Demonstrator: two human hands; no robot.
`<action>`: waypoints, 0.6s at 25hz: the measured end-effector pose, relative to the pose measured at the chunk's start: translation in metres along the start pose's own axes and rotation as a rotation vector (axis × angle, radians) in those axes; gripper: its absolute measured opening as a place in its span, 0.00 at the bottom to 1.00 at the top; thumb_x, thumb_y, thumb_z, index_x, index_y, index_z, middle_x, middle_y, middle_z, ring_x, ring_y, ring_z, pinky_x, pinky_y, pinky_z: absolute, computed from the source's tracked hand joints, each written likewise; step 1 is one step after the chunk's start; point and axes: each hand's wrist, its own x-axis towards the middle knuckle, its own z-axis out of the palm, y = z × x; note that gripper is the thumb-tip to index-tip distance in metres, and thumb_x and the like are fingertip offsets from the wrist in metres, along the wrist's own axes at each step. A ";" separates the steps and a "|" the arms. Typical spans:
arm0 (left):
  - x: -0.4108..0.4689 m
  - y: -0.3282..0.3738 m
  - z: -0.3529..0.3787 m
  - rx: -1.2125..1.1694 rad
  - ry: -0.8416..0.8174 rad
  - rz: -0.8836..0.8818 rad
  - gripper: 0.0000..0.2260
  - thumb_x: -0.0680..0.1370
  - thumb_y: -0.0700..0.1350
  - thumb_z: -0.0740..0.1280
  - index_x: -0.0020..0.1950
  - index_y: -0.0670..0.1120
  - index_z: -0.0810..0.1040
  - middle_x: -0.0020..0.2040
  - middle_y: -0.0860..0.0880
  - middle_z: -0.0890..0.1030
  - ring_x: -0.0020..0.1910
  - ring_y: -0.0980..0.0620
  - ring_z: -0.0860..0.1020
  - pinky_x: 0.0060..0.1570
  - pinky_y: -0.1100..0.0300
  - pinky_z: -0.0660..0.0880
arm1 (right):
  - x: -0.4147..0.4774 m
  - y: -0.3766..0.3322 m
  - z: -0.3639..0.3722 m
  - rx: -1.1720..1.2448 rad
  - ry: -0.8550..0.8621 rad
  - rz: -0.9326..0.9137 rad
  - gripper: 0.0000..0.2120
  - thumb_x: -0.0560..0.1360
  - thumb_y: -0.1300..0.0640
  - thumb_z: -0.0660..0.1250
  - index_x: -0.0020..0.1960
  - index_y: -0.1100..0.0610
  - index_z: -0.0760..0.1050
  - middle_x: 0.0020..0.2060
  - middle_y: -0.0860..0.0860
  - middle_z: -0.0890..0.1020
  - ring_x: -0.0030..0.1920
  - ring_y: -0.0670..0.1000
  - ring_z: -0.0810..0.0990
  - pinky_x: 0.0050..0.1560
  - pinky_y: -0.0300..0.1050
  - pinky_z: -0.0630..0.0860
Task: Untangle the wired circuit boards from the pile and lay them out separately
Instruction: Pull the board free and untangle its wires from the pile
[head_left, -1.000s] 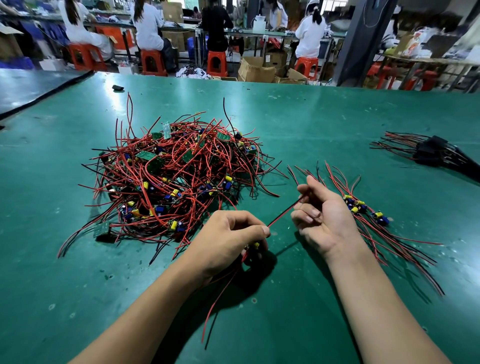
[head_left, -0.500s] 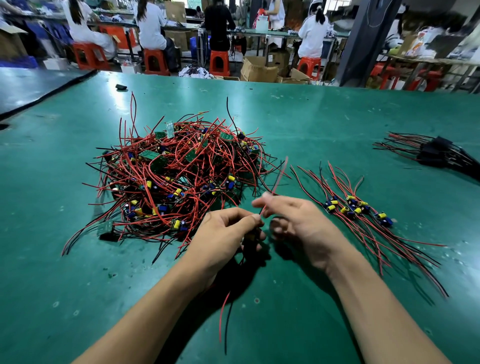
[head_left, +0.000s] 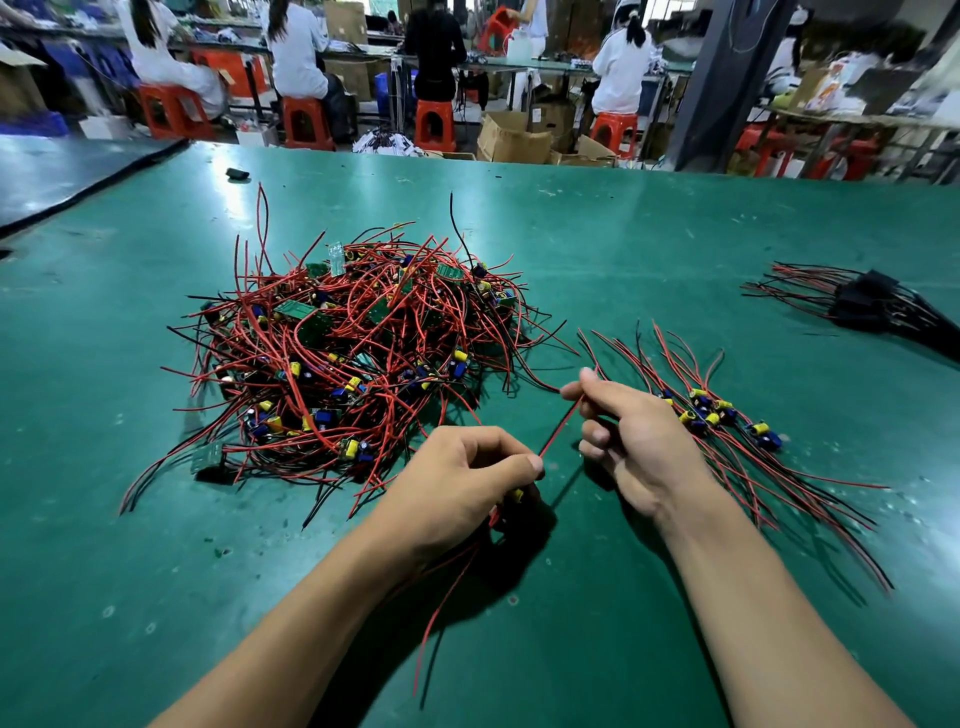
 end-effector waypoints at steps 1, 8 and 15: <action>0.000 0.000 0.000 0.013 -0.010 0.010 0.07 0.77 0.42 0.71 0.42 0.39 0.82 0.34 0.46 0.82 0.33 0.50 0.76 0.36 0.59 0.72 | 0.000 -0.002 0.000 0.067 0.013 0.036 0.14 0.80 0.54 0.67 0.40 0.61 0.81 0.27 0.47 0.71 0.22 0.44 0.63 0.21 0.35 0.61; 0.000 -0.002 0.002 -0.046 -0.061 -0.021 0.09 0.77 0.45 0.71 0.43 0.39 0.82 0.36 0.45 0.84 0.34 0.48 0.78 0.33 0.61 0.71 | 0.002 -0.009 -0.001 0.336 -0.007 0.166 0.22 0.80 0.52 0.66 0.29 0.59 0.77 0.29 0.50 0.68 0.19 0.44 0.61 0.19 0.35 0.58; 0.006 -0.003 0.004 -0.196 0.379 0.014 0.10 0.80 0.45 0.66 0.46 0.42 0.84 0.42 0.47 0.87 0.40 0.50 0.83 0.45 0.55 0.81 | -0.021 0.006 0.021 -0.309 -0.220 0.016 0.19 0.71 0.39 0.73 0.47 0.56 0.80 0.31 0.49 0.77 0.27 0.47 0.72 0.27 0.40 0.68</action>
